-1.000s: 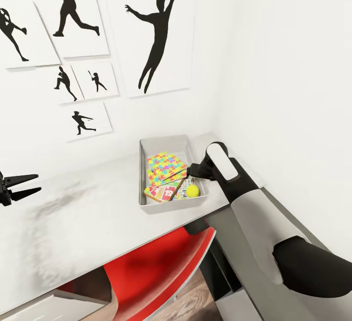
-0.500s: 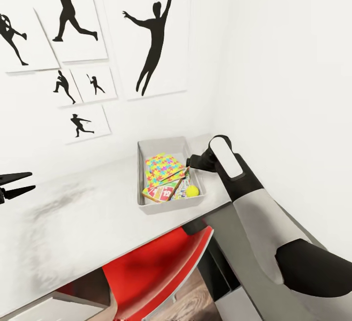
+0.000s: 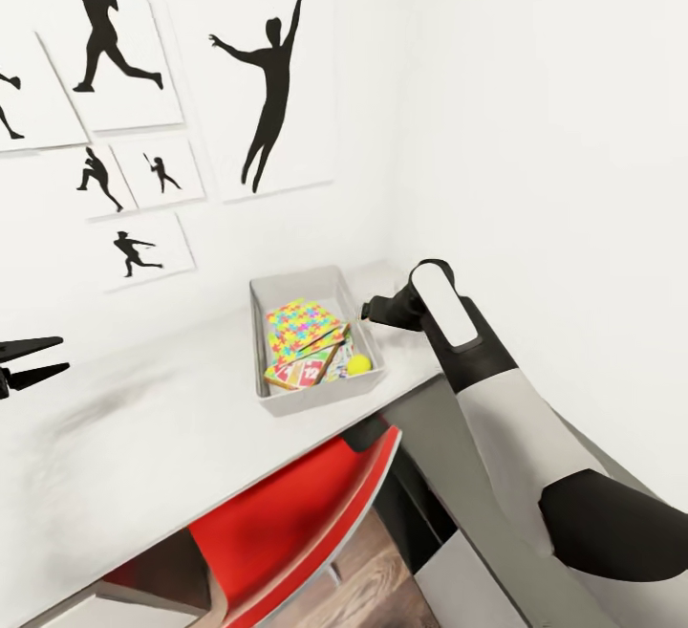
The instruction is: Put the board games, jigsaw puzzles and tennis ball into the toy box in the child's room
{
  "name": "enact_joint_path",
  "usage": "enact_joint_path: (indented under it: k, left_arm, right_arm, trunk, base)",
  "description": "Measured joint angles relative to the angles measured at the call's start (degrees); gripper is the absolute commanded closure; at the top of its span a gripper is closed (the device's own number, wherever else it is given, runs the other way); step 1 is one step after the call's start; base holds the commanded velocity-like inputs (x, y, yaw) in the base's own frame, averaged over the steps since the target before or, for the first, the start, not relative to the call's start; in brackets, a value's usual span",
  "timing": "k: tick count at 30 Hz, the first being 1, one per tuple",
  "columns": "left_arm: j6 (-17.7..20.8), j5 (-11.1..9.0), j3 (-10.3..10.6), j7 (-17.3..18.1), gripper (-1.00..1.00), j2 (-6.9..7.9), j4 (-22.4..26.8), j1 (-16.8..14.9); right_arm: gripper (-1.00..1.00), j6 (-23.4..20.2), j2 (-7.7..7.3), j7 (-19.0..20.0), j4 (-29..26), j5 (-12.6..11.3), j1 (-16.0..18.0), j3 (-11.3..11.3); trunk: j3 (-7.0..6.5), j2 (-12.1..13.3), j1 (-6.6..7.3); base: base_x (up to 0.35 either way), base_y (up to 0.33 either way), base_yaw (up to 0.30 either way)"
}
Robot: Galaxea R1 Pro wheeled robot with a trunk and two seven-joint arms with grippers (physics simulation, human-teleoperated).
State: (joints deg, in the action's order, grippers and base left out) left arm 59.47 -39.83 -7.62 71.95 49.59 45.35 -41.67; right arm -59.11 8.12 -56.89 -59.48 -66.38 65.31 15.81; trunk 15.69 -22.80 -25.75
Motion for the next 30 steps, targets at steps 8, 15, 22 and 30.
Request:
enact_joint_path:
  k: [8,15,22,30]
  left_arm:
    - [0.0,-0.03,-0.01,-0.01,-1.0,0.01,0.1,0.01]
    - [0.01,0.0,-0.02,0.0,-1.0,0.04,0.11,-0.03]
    - [-0.05,-0.05,0.02,0.02,-1.0,0.04,0.19,-0.01]
    - [-0.09,-0.06,-0.02,0.08,-1.0,0.57,0.18,0.01]
  right_arm:
    - [-1.0,-0.17,-0.42,0.23,0.05,-0.02,-0.01,-0.03]
    - [-1.0,-0.2,-0.49,0.41,0.06,-0.08,-0.01,-0.05]
    - [-1.0,-0.2,-0.5,0.39,0.06,-0.1,-0.06,-0.05]
    - [-1.0,-0.21,-0.49,0.45,0.07,-0.09,-0.09,-0.06]
  trunk:
    - [-0.41,0.01,-0.01]
    - [-0.76,0.01,-0.02]
    - [-1.11,0.01,-0.02]
    - [-1.51,0.01,-0.01]
  base:
    - [-0.077,0.161,-0.251]
    - [-0.171,0.248,-0.252]
    - [-0.195,0.232,-0.252]
    - [-0.163,0.099,-0.252]
